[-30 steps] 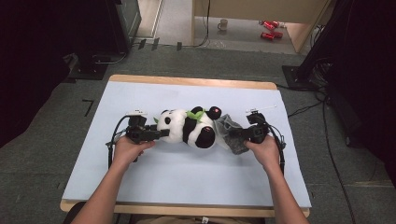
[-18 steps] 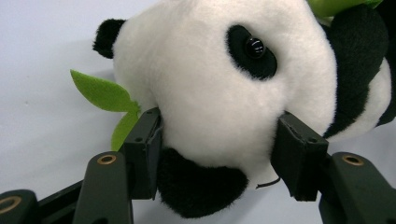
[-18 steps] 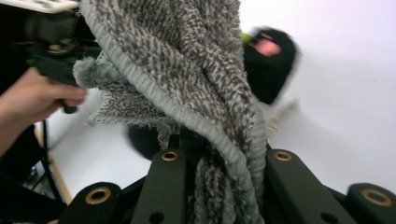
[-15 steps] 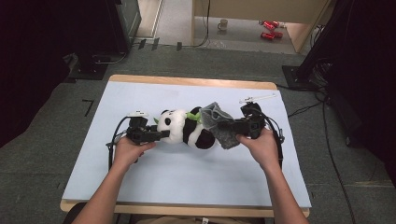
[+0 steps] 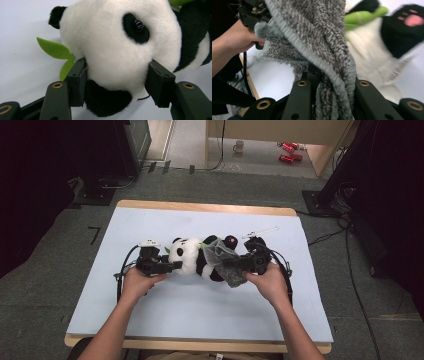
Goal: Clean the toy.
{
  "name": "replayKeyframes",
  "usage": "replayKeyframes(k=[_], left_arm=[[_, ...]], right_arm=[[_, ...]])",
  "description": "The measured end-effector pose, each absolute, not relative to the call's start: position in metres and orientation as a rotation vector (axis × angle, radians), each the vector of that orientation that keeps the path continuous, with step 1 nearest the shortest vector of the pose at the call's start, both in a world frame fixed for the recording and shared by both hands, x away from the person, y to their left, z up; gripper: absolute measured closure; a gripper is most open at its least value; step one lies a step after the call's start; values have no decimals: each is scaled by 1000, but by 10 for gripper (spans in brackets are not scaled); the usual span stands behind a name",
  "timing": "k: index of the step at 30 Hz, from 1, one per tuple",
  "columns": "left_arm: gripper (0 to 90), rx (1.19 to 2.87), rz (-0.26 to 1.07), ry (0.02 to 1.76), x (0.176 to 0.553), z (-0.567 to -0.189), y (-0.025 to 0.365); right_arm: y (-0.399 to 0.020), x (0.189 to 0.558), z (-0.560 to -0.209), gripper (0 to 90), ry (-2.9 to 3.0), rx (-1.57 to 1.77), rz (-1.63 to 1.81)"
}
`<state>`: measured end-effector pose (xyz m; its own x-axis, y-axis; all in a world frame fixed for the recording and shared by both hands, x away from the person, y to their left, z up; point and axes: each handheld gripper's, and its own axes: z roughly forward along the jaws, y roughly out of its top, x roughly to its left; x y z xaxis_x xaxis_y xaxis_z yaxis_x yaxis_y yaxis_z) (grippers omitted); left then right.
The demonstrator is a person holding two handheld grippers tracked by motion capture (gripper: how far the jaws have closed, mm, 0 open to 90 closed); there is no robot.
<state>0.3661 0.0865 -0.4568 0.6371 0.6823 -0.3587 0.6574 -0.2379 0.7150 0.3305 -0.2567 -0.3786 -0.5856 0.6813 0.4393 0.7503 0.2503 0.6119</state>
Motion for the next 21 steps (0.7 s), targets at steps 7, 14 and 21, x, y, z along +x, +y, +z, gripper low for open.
replayKeyframes(k=[7, 14, 21], left_arm=[[413, 1949, 35, 1051, 366, -457, 86], [412, 1948, 34, 1049, 366, -457, 86], [412, 1947, 32, 1050, 366, -457, 87]], right_arm=[[-271, 331, -390, 766, -2366, -1402, -1298], [-276, 333, -395, 768, -2366, -1432, -1314], [-281, 335, -399, 768, -2342, -1460, -1339]])
